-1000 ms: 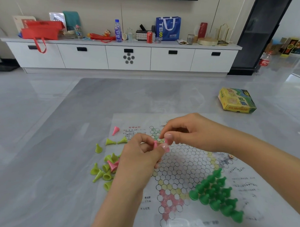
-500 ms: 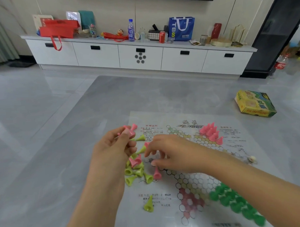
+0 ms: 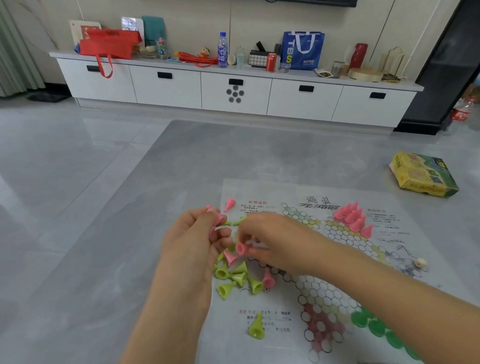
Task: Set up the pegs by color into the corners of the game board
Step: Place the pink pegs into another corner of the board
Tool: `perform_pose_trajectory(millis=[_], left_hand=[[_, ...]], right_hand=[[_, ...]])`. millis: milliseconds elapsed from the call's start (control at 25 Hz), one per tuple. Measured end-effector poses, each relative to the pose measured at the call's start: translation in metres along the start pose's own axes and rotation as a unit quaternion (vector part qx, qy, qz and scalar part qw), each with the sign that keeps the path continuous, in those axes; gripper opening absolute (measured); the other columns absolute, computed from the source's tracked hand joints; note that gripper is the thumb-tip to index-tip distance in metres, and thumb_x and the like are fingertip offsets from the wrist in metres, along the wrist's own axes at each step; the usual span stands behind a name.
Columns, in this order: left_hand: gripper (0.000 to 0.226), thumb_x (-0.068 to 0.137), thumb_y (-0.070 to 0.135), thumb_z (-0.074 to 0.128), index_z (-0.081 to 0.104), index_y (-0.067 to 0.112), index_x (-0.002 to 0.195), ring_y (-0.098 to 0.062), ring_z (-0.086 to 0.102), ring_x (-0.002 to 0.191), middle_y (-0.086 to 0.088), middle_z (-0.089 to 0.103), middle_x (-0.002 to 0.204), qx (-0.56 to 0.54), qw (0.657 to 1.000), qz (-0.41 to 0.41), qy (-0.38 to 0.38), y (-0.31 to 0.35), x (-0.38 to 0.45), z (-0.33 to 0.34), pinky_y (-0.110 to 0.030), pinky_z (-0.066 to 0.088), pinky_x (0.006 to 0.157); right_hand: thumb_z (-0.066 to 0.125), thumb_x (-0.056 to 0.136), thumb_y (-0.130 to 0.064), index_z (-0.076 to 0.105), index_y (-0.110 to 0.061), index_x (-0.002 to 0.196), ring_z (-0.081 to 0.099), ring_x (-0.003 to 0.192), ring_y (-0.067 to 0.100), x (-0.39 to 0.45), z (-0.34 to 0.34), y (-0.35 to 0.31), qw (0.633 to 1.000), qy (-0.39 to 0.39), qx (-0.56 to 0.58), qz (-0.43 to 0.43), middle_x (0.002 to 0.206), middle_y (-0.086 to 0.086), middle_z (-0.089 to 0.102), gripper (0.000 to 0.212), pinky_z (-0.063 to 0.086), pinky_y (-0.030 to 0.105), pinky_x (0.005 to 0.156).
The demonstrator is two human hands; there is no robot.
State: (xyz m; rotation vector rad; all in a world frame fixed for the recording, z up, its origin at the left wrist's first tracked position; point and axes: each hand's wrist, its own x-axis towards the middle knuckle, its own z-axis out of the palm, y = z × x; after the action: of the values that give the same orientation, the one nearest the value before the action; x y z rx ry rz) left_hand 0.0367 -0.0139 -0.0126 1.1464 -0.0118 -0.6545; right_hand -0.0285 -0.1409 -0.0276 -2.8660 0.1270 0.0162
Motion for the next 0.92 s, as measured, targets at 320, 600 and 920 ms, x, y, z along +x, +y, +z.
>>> perform_pose_trajectory(millis=[320,600,920], left_hand=[[0.015,0.090,0.013,0.053,0.058,0.010,0.076,-0.008,0.045,0.045,0.000,0.059,0.061,0.120,0.992,-0.009,-0.049,-0.008,-0.008,0.013,-0.018,0.040,0.045],[0.012,0.087,0.013,0.057,0.059,0.012,0.075,-0.007,0.045,0.046,0.001,0.063,0.061,0.161,0.984,0.003,-0.073,-0.022,-0.005,0.023,-0.017,0.040,0.044],[0.011,0.083,0.005,0.059,0.061,0.009,0.074,-0.012,0.046,0.050,-0.011,0.059,0.071,0.181,0.980,0.011,-0.086,-0.034,-0.004,0.038,-0.023,0.040,0.054]], right_hand=[[0.059,0.084,-0.027,0.051,-0.027,0.095,0.061,0.061,-0.004,-0.039,-0.060,0.048,0.964,0.123,0.157,0.177,0.074,-0.009,0.066,0.014,0.051,0.013,0.054],[0.059,0.085,-0.012,0.062,-0.017,0.086,0.059,0.075,0.006,-0.075,-0.074,0.117,0.949,0.155,0.081,0.264,0.081,-0.005,0.064,0.007,0.047,0.016,0.067],[0.053,0.088,-0.011,0.057,-0.021,0.080,0.063,0.066,0.009,-0.071,-0.051,0.119,0.974,0.060,0.008,0.216,0.079,-0.014,0.051,0.014,0.051,0.021,0.056]])
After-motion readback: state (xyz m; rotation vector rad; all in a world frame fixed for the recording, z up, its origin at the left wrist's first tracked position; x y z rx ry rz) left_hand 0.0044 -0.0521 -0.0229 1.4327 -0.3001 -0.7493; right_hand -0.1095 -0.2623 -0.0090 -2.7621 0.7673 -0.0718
